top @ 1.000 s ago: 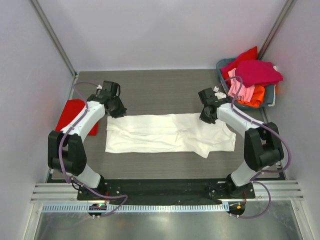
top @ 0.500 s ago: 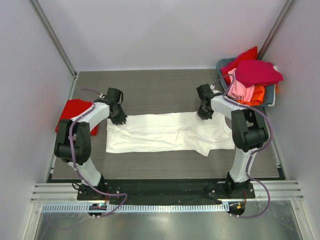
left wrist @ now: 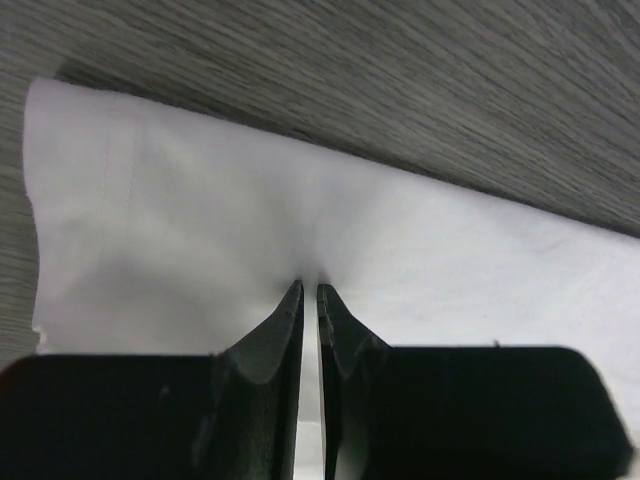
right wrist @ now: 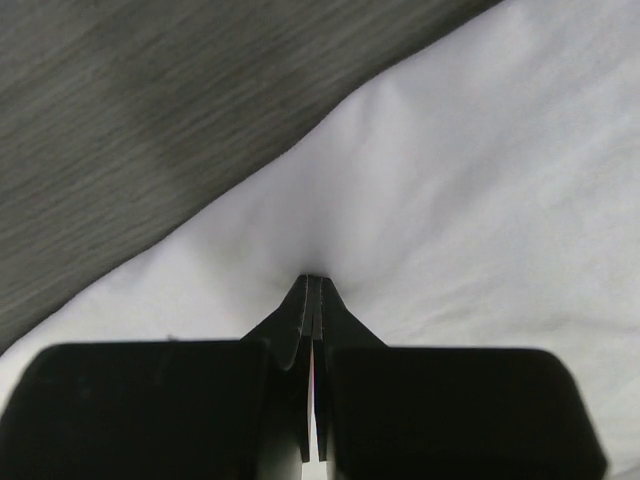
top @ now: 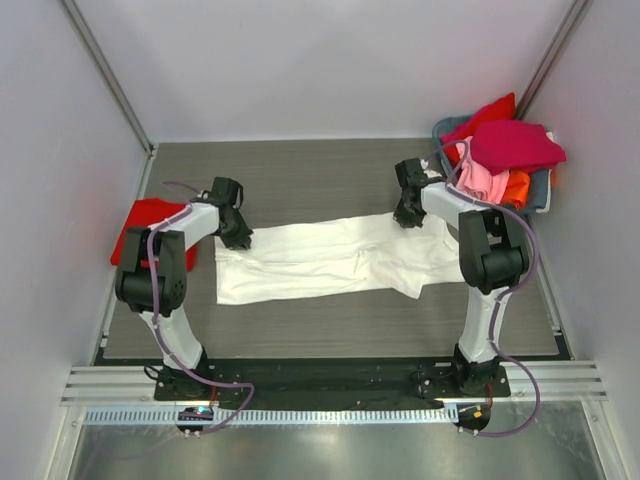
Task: Fold and stack the t-shirts
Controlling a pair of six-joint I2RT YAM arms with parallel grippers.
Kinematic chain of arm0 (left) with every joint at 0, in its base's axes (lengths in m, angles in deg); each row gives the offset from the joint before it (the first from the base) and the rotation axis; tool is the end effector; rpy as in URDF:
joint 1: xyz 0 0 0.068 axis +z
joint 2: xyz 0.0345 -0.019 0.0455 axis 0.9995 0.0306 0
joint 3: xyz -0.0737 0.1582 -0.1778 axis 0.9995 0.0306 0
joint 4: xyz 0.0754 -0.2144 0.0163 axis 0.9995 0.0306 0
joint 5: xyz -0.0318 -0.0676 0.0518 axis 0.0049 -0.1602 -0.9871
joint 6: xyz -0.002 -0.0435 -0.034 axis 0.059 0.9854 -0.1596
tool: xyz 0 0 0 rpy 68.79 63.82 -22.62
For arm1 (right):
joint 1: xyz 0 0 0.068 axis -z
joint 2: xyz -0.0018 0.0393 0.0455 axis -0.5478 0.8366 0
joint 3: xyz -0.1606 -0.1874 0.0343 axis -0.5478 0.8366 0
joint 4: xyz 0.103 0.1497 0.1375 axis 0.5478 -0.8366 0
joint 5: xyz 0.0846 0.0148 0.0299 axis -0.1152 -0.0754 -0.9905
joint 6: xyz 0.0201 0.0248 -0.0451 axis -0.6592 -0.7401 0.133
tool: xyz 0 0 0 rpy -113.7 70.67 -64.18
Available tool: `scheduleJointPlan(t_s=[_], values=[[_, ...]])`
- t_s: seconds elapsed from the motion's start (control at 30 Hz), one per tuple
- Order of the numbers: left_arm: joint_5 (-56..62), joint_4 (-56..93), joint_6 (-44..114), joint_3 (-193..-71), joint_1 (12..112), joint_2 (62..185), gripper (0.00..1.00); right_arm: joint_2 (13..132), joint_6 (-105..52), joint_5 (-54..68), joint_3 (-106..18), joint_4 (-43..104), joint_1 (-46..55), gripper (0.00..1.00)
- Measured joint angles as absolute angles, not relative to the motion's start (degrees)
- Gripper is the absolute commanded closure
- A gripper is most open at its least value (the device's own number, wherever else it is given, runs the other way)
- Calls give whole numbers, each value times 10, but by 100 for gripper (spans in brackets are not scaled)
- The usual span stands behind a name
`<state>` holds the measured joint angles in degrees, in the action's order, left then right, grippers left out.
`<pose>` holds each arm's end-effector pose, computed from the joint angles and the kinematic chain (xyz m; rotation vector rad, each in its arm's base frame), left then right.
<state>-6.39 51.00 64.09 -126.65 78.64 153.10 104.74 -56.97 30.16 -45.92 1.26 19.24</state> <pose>0.3207 -0.0534 0.1591 -0.7417 2.6805 -0.1974 0.3556 0.0783 0.1609 0.6049 2.5740 -0.0703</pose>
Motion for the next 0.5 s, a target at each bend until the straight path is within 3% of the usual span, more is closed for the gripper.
scheduleJointPlan(t_s=[0.3, 0.5], values=[[-17, 426, 671, -1127, 782, 1434, 90, 1142, -555, 265, -594, 20, 203, 99], [-1, 418, 706, -1039, 690, 1356, 90, 1223, -543, 231, -716, 19, 202, 99]])
